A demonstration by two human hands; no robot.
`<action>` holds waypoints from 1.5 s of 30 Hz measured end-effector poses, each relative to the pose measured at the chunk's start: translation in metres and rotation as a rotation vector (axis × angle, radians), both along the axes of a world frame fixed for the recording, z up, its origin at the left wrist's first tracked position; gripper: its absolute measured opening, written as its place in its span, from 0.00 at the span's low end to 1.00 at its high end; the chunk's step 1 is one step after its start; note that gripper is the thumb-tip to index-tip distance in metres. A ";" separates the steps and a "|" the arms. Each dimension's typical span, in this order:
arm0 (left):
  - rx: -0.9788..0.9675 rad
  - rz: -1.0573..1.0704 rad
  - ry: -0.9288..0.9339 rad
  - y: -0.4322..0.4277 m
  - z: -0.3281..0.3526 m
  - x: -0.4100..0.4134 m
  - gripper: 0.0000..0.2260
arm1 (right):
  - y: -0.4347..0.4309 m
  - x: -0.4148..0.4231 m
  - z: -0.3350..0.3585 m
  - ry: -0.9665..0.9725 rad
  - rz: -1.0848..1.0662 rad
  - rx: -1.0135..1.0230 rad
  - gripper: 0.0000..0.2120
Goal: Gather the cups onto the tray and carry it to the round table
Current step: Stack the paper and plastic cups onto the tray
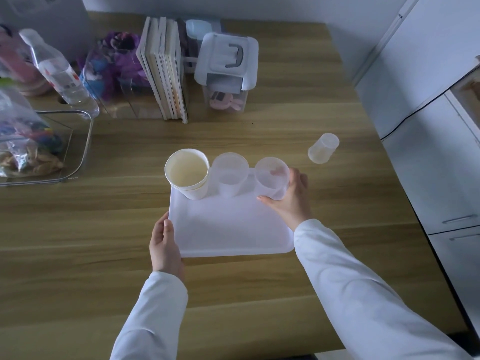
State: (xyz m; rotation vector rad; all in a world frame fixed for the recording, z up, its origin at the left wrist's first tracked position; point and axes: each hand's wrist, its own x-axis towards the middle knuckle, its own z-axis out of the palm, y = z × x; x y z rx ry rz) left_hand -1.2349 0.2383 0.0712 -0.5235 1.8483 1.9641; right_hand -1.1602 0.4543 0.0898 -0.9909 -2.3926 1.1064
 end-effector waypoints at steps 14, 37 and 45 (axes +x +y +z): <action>-0.015 0.093 -0.037 0.058 -0.014 -0.006 0.09 | 0.149 0.036 0.007 -0.177 -0.037 0.420 0.33; -0.025 0.135 -0.034 0.103 -0.022 0.016 0.10 | 0.234 0.013 0.001 -0.244 -0.148 -0.040 0.28; -0.030 0.091 -0.018 0.092 -0.007 0.026 0.10 | 0.170 0.046 0.035 0.340 -0.252 -1.054 0.14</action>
